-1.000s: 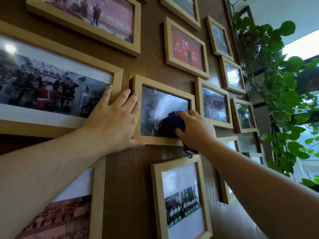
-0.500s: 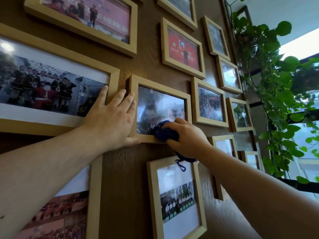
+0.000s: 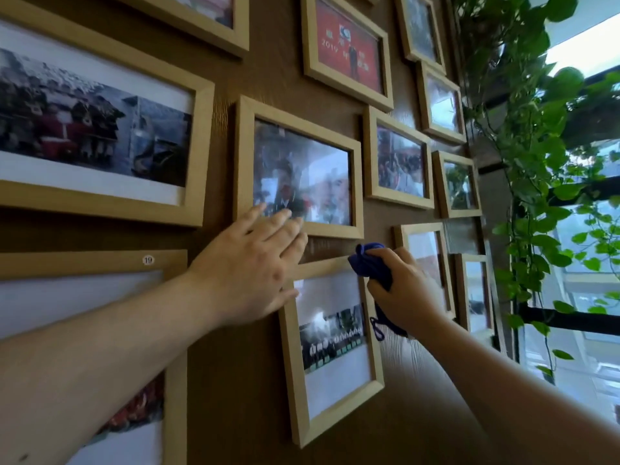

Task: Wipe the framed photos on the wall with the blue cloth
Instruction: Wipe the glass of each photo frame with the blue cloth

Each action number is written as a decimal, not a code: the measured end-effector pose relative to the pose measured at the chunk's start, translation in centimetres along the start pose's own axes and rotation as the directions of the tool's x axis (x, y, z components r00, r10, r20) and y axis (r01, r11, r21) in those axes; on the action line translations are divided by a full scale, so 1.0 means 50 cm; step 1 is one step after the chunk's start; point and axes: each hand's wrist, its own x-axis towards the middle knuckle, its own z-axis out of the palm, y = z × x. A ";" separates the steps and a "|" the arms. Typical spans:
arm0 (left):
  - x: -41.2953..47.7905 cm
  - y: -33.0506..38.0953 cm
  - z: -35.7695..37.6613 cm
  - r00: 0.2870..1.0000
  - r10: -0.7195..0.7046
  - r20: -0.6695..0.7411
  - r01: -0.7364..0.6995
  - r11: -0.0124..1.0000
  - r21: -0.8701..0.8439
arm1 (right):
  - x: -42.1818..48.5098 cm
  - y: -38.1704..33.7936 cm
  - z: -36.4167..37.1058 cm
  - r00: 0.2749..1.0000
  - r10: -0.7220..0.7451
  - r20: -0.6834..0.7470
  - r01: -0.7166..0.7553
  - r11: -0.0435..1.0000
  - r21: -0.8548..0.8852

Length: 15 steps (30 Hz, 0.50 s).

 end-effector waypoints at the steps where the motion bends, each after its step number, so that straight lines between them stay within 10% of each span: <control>1: -0.003 0.013 0.009 1.000 0.013 0.025 -0.012 0.999 -0.031 | -0.015 0.004 0.008 0.999 0.021 0.025 -0.021 1.000 0.007; 15: -0.008 0.059 0.084 0.994 0.040 0.101 -0.024 0.988 -0.151 | -0.090 -0.110 0.071 0.966 -0.237 0.106 0.235 0.971 0.029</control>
